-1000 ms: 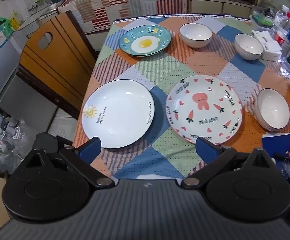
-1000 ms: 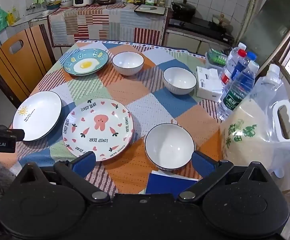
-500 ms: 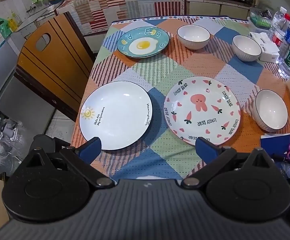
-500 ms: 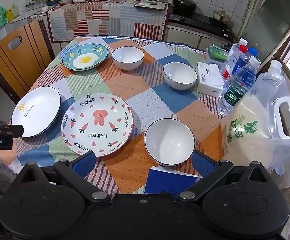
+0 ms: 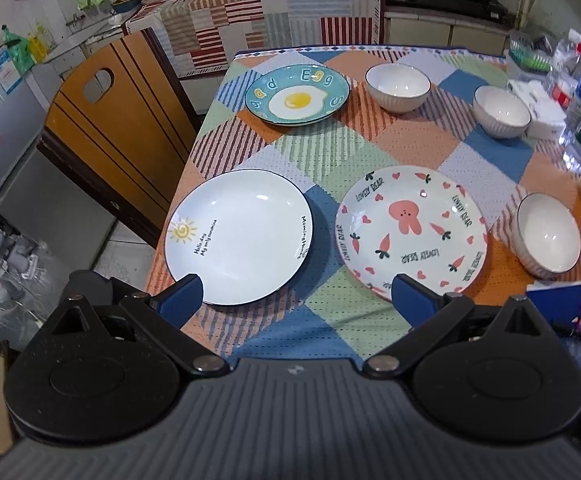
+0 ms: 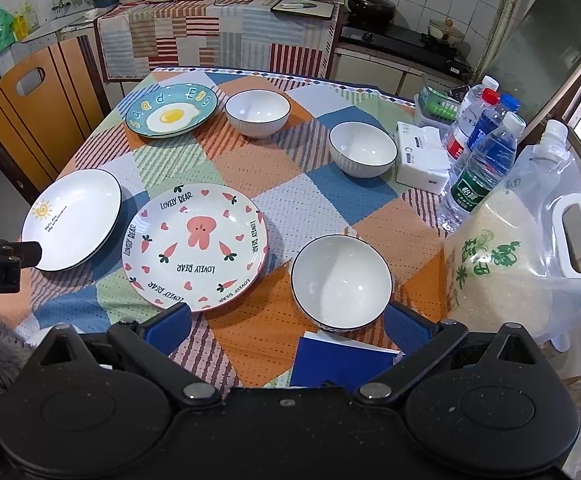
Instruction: Organize plates and bowls
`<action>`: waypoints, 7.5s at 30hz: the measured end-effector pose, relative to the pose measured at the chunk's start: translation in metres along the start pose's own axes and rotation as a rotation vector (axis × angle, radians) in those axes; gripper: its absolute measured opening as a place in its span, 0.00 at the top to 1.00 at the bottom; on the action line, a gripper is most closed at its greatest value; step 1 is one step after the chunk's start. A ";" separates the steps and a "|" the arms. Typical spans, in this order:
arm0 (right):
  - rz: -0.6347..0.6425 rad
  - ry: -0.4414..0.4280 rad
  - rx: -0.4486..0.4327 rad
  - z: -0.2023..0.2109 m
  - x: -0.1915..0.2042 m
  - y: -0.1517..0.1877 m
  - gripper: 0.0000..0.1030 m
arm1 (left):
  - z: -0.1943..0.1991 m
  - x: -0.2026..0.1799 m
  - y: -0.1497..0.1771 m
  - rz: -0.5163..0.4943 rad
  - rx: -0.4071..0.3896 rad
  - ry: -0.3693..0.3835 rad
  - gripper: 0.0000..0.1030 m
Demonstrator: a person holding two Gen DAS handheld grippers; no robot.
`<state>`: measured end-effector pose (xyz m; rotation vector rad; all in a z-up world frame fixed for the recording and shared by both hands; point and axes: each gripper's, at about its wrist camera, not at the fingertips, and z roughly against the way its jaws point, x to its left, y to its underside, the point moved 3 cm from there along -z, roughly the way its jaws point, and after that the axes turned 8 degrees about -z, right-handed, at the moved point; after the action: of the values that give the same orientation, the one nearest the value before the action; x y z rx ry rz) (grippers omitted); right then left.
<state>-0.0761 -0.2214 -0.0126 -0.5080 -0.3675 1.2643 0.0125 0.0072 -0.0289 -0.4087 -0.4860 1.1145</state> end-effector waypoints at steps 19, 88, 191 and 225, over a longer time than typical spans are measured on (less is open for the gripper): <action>0.047 -0.002 -0.107 0.013 0.003 0.001 0.00 | 0.003 0.010 0.005 0.038 0.000 0.052 0.02; -0.381 -0.461 0.073 -0.207 -0.010 0.047 0.75 | -0.201 -0.026 0.019 0.228 0.164 0.375 0.78; 0.279 -0.393 -0.189 -0.056 -0.005 -0.069 0.39 | -0.095 0.022 -0.014 -0.095 0.180 0.237 0.48; 0.367 -0.604 -0.024 -0.180 0.164 -0.060 0.18 | -0.168 0.159 0.011 -0.022 0.170 0.157 0.14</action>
<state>0.1114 -0.1052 -0.1322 -0.2039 -0.8216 1.7676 0.1555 0.1462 -0.1469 -0.3384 -0.2547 1.0840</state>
